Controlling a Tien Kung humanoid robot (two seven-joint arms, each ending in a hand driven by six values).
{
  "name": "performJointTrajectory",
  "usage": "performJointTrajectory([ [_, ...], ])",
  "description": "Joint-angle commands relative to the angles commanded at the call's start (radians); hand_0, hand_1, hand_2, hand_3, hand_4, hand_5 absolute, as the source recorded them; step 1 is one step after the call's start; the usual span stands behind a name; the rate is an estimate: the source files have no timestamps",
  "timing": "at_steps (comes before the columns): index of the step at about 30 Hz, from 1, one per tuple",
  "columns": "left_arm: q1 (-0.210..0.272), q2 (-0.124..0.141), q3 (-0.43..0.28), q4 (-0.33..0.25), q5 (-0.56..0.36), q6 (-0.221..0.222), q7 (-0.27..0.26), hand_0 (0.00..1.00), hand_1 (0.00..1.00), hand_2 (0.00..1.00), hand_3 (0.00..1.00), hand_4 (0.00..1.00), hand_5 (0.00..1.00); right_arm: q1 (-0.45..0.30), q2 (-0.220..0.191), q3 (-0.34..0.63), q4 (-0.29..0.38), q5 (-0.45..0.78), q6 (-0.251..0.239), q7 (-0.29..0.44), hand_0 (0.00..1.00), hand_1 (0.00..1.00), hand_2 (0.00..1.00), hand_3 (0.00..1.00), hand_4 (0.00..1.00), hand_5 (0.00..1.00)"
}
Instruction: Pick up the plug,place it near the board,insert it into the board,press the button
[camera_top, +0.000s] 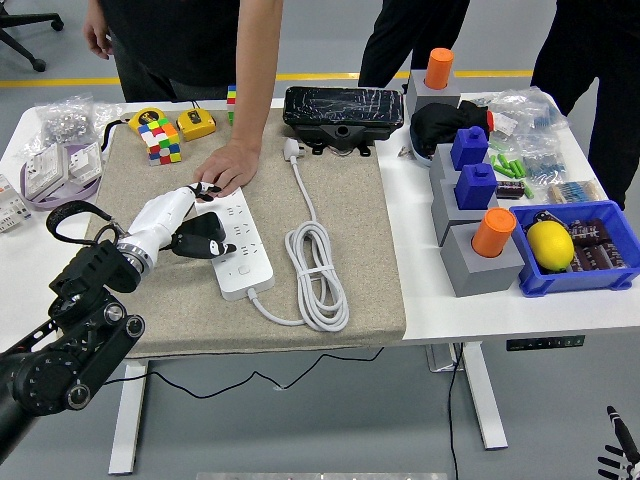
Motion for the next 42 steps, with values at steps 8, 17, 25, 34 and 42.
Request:
performJointTrajectory([
  [8, 0.0, -0.002, -0.008, 0.02, 0.003, 0.011, 0.004, 0.65, 0.683, 0.698, 0.761, 0.998, 0.22, 0.001, 0.001, 0.002, 0.0, 0.0, 0.0, 0.001, 0.796, 0.739, 0.739, 0.809, 0.998, 0.998],
  [17, 0.0, -0.004, -0.012, 0.02, 0.007, 0.038, 0.014, 0.628, 0.651, 0.656, 0.707, 0.998, 0.219, 0.001, 0.001, 0.006, 0.0, -0.002, -0.001, 0.001, 0.796, 0.738, 0.738, 0.81, 0.998, 0.998],
  [25, 0.003, -0.005, -0.016, 0.027, 0.027, 0.042, 0.014, 0.565, 0.628, 0.612, 0.62, 0.998, 0.185, -0.001, 0.002, 0.007, 0.0, -0.001, -0.001, 0.003, 0.796, 0.738, 0.738, 0.811, 0.998, 0.998],
  [34, 0.004, -0.006, -0.02, 0.032, 0.046, 0.046, 0.02, 0.531, 0.615, 0.597, 0.586, 0.998, 0.181, -0.002, 0.002, 0.013, 0.0, -0.004, -0.001, 0.002, 0.797, 0.738, 0.738, 0.811, 0.998, 0.998],
  [42, 0.007, -0.006, -0.013, 0.036, 0.06, 0.043, 0.026, 0.46, 0.574, 0.581, 0.564, 0.998, 0.148, -0.003, 0.002, 0.009, 0.0, -0.001, -0.001, 0.003, 0.797, 0.738, 0.738, 0.811, 0.998, 0.998],
])
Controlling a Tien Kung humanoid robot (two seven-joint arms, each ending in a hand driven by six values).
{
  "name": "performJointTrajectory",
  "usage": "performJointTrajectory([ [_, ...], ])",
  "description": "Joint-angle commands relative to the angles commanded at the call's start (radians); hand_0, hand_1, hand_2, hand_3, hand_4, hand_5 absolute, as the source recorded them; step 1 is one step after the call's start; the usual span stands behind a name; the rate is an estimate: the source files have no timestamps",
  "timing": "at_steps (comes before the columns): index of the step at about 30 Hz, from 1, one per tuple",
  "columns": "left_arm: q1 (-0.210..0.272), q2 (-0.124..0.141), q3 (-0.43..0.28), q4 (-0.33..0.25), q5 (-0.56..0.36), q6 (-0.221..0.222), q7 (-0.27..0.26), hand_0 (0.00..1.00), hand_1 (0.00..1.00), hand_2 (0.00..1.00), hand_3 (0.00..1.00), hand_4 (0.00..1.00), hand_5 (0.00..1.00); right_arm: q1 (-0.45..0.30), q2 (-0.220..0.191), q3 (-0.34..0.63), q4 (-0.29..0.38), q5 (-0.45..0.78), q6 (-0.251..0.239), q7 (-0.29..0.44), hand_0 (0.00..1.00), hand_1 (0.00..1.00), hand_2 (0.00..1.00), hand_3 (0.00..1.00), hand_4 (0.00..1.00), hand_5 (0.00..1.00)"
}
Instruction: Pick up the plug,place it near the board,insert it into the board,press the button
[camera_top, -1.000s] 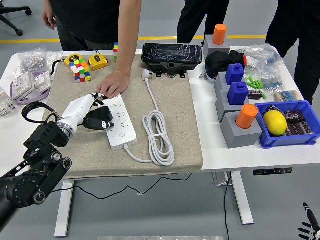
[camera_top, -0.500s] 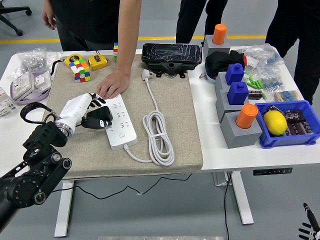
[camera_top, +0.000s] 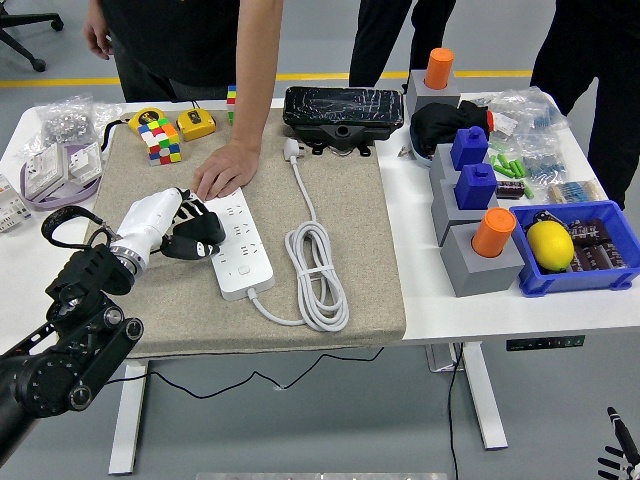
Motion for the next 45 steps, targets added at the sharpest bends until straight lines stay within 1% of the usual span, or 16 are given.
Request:
performJointTrajectory([
  [1, 0.001, 0.0, 0.002, 0.0, 0.001, 0.0, 0.0, 0.42, 0.545, 0.565, 0.551, 0.998, 0.049, 0.0, 0.0, -0.001, 0.0, 0.001, 0.0, 0.0, 0.796, 0.738, 0.738, 0.811, 0.998, 0.998],
  [6, 0.004, 0.0, 0.007, -0.001, 0.011, -0.002, 0.002, 0.42, 0.545, 0.565, 0.551, 0.998, 0.049, -0.002, -0.001, -0.001, 0.0, 0.0, -0.001, -0.001, 0.796, 0.738, 0.738, 0.811, 0.998, 0.998],
  [7, 0.004, 0.0, 0.007, -0.001, 0.012, -0.002, 0.003, 0.393, 0.535, 0.555, 0.557, 0.954, 0.002, -0.002, -0.002, -0.002, 0.0, 0.0, -0.001, -0.001, 0.797, 0.739, 0.737, 0.811, 0.998, 0.998],
  [18, 0.002, -0.001, 0.01, 0.0, 0.022, -0.003, 0.006, 0.383, 0.529, 0.545, 0.55, 0.933, 0.002, -0.001, -0.002, -0.002, 0.0, -0.001, 0.001, -0.003, 0.797, 0.739, 0.737, 0.811, 0.998, 0.998],
  [19, 0.001, -0.001, 0.009, -0.001, 0.022, -0.003, 0.006, 0.365, 0.519, 0.529, 0.541, 0.929, 0.002, 0.0, -0.002, -0.002, 0.0, 0.0, 0.001, -0.003, 0.797, 0.738, 0.737, 0.811, 0.998, 0.998],
  [24, -0.003, -0.001, 0.007, -0.004, 0.025, -0.003, 0.007, 0.365, 0.519, 0.529, 0.541, 0.929, 0.002, 0.001, -0.002, -0.001, 0.0, 0.0, 0.001, -0.003, 0.797, 0.738, 0.737, 0.811, 0.998, 0.998],
  [25, -0.004, 0.0, 0.006, -0.005, 0.025, -0.003, 0.007, 0.346, 0.506, 0.508, 0.528, 0.924, 0.002, 0.002, -0.002, -0.002, 0.0, 0.001, 0.001, -0.003, 0.797, 0.739, 0.737, 0.811, 0.998, 0.998],
  [31, -0.01, 0.002, 0.002, -0.012, 0.029, -0.006, 0.009, 0.339, 0.501, 0.498, 0.524, 0.92, 0.002, 0.004, -0.002, -0.001, 0.0, 0.002, 0.001, -0.002, 0.796, 0.739, 0.737, 0.81, 0.998, 0.998],
  [39, -0.015, 0.009, 0.007, -0.019, 0.026, -0.02, 0.011, 0.337, 0.499, 0.494, 0.524, 0.918, 0.002, 0.003, -0.002, 0.0, 0.0, 0.003, 0.0, 0.0, 0.796, 0.738, 0.737, 0.81, 0.998, 0.998],
  [45, -0.011, 0.005, 0.01, -0.012, 0.025, -0.023, 0.01, 0.332, 0.494, 0.488, 0.522, 0.909, 0.003, 0.002, -0.001, 0.001, 0.0, 0.004, 0.0, 0.001, 0.796, 0.738, 0.737, 0.81, 0.998, 0.998],
])
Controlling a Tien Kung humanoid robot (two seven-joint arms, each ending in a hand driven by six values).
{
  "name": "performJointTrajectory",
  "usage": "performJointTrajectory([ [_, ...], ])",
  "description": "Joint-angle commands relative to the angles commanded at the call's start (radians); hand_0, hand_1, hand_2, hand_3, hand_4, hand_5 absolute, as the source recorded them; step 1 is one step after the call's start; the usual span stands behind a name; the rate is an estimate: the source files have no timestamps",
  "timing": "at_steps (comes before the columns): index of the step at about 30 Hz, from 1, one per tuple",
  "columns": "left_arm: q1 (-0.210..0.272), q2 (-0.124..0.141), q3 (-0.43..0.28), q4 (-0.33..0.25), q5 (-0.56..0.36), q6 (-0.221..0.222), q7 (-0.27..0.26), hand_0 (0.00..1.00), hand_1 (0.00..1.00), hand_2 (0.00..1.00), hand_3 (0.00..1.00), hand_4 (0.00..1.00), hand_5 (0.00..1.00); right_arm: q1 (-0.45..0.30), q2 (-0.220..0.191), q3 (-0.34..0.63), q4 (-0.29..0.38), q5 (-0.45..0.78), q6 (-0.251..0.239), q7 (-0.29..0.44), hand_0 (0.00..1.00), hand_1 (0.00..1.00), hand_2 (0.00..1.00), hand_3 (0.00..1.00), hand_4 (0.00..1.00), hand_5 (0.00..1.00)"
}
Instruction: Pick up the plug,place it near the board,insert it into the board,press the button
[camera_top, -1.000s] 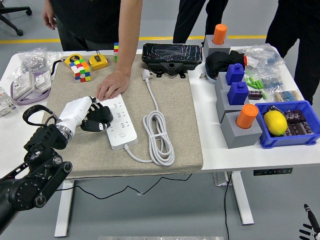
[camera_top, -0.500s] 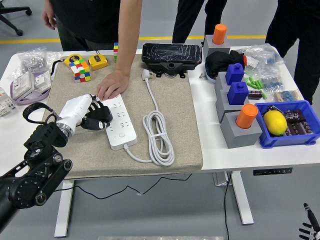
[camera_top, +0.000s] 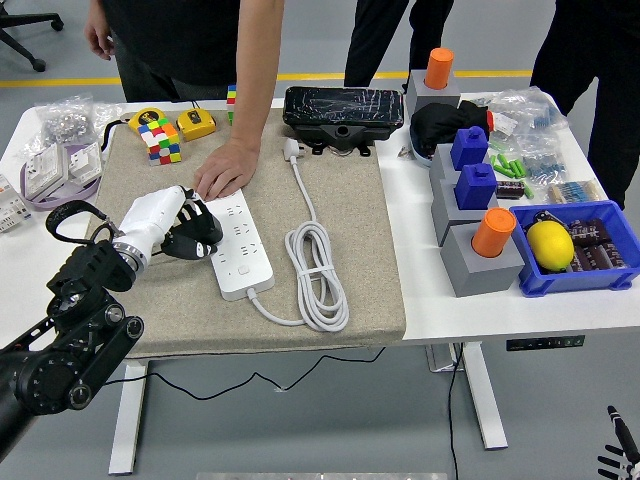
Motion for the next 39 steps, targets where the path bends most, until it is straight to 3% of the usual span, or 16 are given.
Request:
performJointTrajectory([
  [39, -0.012, 0.023, -0.022, -0.045, 0.043, -0.015, 0.01, 0.302, 0.455, 0.452, 0.505, 0.896, 0.018, -0.003, -0.003, 0.0, 0.0, 0.004, -0.002, -0.001, 0.796, 0.738, 0.736, 0.81, 0.998, 0.998],
])
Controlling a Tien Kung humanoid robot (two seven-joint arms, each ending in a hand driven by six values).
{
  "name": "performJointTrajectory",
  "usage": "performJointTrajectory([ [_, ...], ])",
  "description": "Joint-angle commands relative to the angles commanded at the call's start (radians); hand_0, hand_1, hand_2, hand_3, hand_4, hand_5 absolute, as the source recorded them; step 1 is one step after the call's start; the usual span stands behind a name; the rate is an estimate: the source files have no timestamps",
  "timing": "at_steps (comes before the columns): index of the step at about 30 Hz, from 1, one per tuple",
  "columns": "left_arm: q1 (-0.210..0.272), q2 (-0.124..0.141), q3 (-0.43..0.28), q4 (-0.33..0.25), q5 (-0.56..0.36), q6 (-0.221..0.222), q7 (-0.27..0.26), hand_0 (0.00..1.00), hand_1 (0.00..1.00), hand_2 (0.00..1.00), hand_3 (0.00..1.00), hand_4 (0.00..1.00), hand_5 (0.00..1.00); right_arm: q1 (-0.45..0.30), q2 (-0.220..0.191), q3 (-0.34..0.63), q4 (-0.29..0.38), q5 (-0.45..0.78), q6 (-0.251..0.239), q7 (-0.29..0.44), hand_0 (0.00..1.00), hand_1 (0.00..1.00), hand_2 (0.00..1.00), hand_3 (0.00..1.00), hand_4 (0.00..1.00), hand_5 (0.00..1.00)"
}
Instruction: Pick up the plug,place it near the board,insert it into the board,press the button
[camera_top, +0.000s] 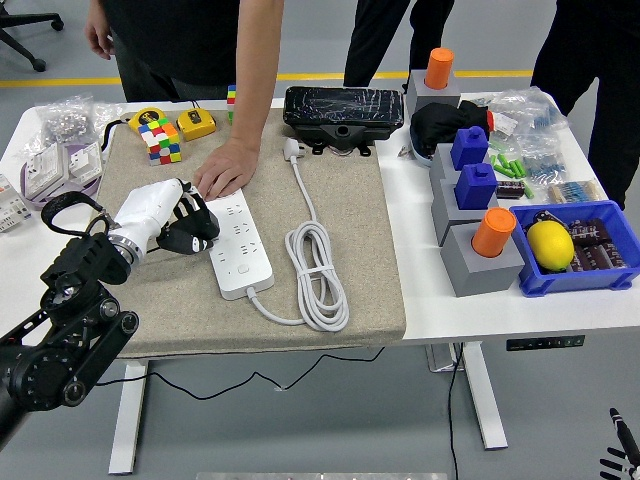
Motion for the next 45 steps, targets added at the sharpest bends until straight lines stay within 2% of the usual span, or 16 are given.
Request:
performJointTrajectory([
  [9, -0.009, 0.01, -0.037, -0.036, 0.026, -0.014, 0.009, 0.299, 0.448, 0.436, 0.498, 0.899, 0.021, 0.003, -0.001, 0.003, 0.0, 0.0, 0.001, 0.0, 0.797, 0.738, 0.736, 0.81, 0.998, 0.998],
  [20, -0.007, 0.034, -0.08, -0.015, 0.041, -0.049, 0.006, 0.303, 0.447, 0.43, 0.495, 0.894, 0.01, 0.004, -0.001, 0.001, 0.0, 0.004, 0.002, 0.001, 0.797, 0.738, 0.736, 0.81, 0.998, 0.998],
  [27, 0.009, 0.054, -0.117, -0.011, 0.07, -0.101, 0.024, 0.309, 0.447, 0.429, 0.496, 0.894, 0.009, 0.004, -0.002, 0.004, 0.0, 0.002, 0.002, 0.001, 0.798, 0.737, 0.736, 0.81, 0.998, 0.998],
  [28, 0.015, 0.059, -0.12, -0.012, 0.076, -0.124, 0.031, 0.309, 0.447, 0.429, 0.496, 0.894, 0.009, 0.004, -0.002, 0.004, 0.0, 0.003, 0.002, 0.001, 0.798, 0.737, 0.736, 0.81, 0.998, 0.998],
  [32, 0.028, 0.068, -0.124, -0.011, 0.083, -0.166, 0.04, 0.316, 0.448, 0.428, 0.496, 0.895, 0.009, 0.004, -0.002, 0.005, 0.0, 0.003, 0.001, 0.002, 0.797, 0.737, 0.736, 0.811, 0.998, 0.998],
  [45, 0.045, 0.073, -0.116, -0.017, 0.078, -0.175, 0.03, 0.315, 0.447, 0.425, 0.496, 0.899, 0.012, 0.0, 0.0, 0.003, 0.0, 0.004, 0.0, 0.002, 0.796, 0.738, 0.736, 0.81, 0.998, 0.998],
])
